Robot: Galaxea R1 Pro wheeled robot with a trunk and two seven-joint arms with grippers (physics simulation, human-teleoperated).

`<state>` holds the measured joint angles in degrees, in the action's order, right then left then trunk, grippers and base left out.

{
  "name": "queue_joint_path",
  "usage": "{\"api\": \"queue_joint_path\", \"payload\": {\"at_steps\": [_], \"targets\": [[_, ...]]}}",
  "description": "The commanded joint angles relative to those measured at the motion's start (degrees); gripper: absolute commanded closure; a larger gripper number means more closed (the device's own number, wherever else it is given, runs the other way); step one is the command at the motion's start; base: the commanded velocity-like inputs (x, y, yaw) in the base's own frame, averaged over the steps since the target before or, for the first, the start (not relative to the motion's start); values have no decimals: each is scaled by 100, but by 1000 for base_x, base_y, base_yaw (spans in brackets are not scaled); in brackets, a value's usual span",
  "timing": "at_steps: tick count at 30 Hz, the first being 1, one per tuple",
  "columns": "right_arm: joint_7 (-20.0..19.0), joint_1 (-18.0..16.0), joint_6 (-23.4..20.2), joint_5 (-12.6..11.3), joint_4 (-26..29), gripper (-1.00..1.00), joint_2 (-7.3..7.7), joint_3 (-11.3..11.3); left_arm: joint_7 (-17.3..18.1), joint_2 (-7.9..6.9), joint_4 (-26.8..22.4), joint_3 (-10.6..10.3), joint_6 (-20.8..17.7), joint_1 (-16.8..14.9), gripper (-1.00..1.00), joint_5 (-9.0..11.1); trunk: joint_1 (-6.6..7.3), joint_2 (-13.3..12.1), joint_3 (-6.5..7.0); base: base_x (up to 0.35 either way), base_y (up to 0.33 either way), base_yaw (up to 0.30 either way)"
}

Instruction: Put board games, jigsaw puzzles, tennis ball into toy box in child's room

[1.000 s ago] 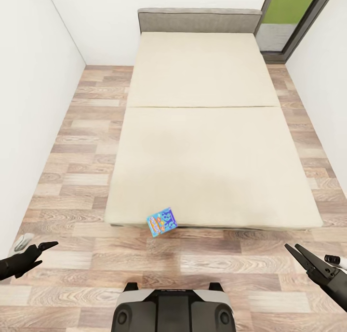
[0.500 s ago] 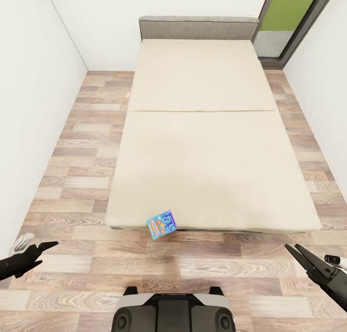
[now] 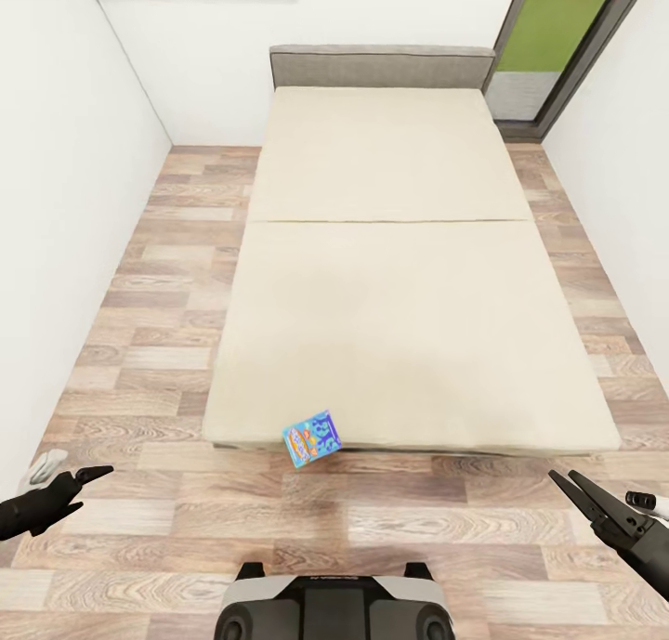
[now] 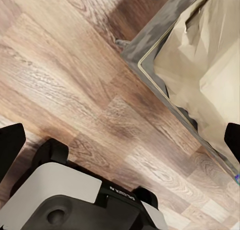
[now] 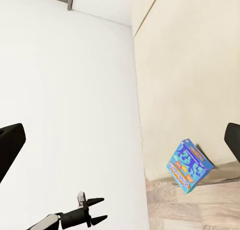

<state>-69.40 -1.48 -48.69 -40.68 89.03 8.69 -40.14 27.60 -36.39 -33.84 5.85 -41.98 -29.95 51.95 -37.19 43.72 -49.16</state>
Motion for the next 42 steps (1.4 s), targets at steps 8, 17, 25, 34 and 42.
{"api": "queue_joint_path", "payload": {"at_steps": [8, 17, 25, 34, 42], "targets": [[-3, -2, -36, -19, 0, -100, 1, -2, 2, 52, 0, 13, -38, -2, -100, 0, -177, 326, -72, 0, 0, 0], [-3, -2, -36, -19, 0, -100, 1, -2, 0, 58, 0, 13, -40, -2, -100, 0, -309, 567, -95, 0, 0, 0], [-3, -2, -36, -12, 0, -100, 1, -2, -3, 61, 0, 13, -44, -2, -100, 0, -309, 567, -30, 0, 0, 0], [-1, -2, 60, -8, 0, -100, 1, -2, -3, 59, 0, 13, -41, -2, -100, 0, -309, 567, -18, 0, 0, 0], [5, -2, 212, -24, 0, -100, 1, 54, 7, 57, 0, 13, -39, -2, -100, 0, -309, 567, -17, 0, 0, 0]]}}
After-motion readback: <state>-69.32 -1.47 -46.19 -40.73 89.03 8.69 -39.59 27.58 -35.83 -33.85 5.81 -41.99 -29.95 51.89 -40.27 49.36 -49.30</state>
